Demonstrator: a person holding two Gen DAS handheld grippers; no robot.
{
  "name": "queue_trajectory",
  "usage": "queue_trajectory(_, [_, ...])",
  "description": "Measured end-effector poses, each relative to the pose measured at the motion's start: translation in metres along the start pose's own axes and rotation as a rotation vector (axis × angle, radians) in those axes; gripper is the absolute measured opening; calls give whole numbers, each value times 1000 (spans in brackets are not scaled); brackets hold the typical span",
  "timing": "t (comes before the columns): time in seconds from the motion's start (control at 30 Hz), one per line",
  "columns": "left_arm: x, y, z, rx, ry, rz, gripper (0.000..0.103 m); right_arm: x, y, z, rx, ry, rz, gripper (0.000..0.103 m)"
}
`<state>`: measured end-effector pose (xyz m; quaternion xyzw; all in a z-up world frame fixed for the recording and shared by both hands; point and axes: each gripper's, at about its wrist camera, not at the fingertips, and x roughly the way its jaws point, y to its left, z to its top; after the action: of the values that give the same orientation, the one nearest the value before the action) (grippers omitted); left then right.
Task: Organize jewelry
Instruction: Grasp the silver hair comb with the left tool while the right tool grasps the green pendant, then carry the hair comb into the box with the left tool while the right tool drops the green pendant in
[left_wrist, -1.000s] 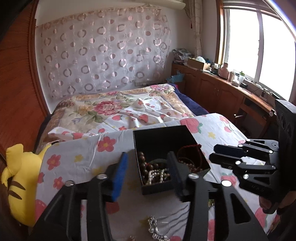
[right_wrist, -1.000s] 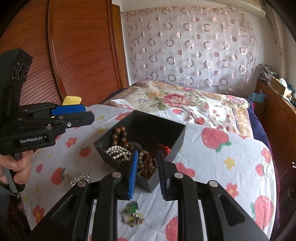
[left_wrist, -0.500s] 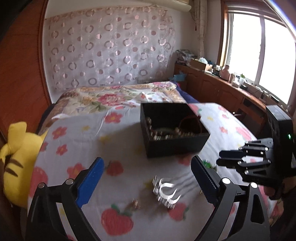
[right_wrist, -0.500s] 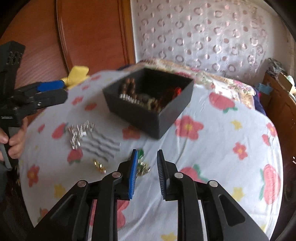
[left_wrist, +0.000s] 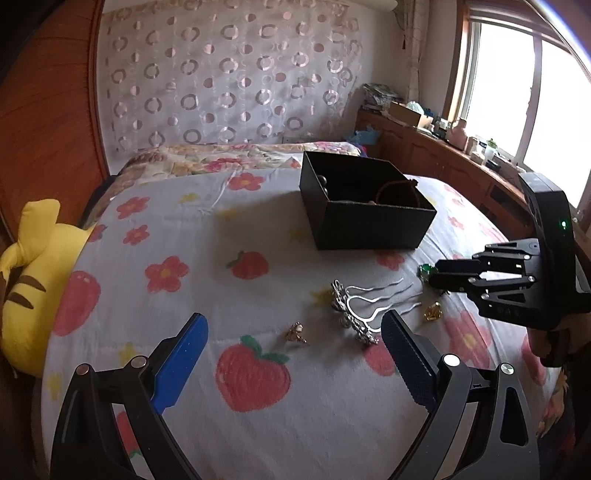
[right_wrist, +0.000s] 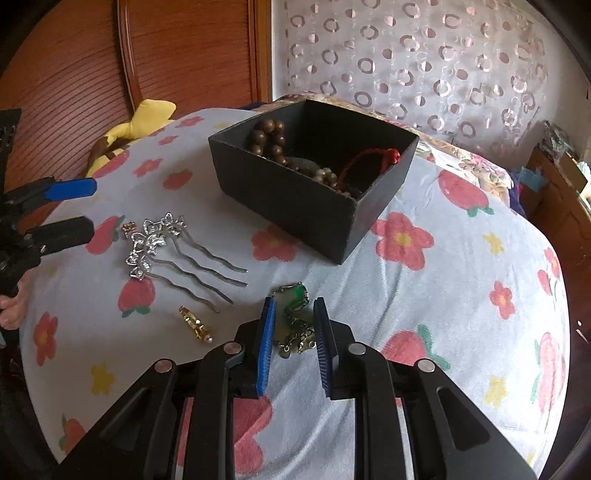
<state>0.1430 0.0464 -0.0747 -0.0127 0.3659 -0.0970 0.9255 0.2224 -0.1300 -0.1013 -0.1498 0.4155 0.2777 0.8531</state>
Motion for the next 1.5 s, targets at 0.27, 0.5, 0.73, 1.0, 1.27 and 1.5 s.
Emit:
queue_trajectory(0.27, [3,-11,-5,19,16,-34,82,-26,0,-9,0,-80,-35,13])
queue_trajectory(0.5, [10,-21,-6,37,47,-50,60,-67,-6,-33,75,-183,-29,13])
queue_trajectory(0.73, [21,-29,1,37,76,-82,42,-71,-1,-60,120,-199,-34,13])
queue_trajectory(1.0, [44,-29,8,7,139,-81,35,-70,6,-65,140,-216,-26,14])
queue_trajectory(1.27, [47,-26,8,-15,139,-95,17,-69,9,-67,137,-213,-26,14])
queue_trajectory(1.5, [31,-28,10,-21,84,-123,13,-69,7,-67,143,-213,-21,14])
